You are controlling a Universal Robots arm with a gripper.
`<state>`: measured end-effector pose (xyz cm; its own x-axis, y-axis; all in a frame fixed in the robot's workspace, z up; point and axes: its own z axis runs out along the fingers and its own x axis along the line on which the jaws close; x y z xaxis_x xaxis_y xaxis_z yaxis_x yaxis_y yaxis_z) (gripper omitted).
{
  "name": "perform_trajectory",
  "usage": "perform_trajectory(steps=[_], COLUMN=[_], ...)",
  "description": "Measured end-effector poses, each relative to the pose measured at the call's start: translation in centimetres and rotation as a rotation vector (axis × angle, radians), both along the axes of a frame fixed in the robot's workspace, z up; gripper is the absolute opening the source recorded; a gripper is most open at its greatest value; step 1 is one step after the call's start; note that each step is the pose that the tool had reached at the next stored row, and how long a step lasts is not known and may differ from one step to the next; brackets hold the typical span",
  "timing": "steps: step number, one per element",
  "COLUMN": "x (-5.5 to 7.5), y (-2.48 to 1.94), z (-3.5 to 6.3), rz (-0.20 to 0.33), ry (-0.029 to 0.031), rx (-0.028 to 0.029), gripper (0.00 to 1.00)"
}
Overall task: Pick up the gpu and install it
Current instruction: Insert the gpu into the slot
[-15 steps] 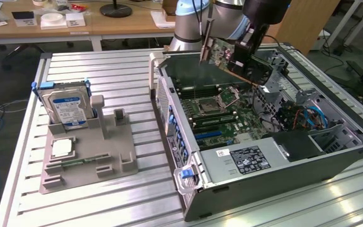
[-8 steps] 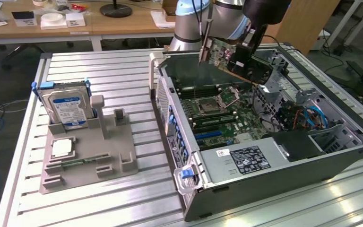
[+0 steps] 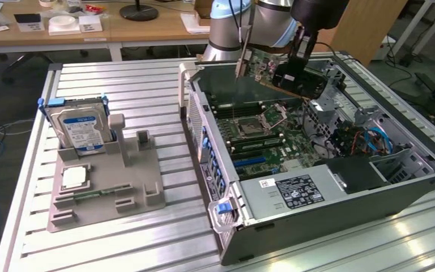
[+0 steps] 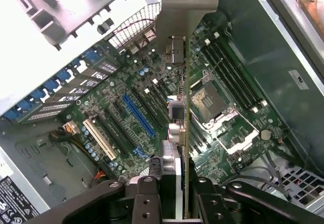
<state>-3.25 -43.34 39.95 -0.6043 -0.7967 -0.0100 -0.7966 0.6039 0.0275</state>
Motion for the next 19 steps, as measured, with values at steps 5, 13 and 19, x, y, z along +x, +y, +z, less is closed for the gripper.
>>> perform_trajectory(steps=[5,13,19], x=[0.00,0.00,0.00], y=[0.00,0.00,0.00], z=[0.00,0.00,0.00], rz=[0.047,0.126,0.185], ry=[0.0000,0.0000,0.0000], rx=[0.0001,0.0003,0.0008], gripper=[0.28,0.28,0.28])
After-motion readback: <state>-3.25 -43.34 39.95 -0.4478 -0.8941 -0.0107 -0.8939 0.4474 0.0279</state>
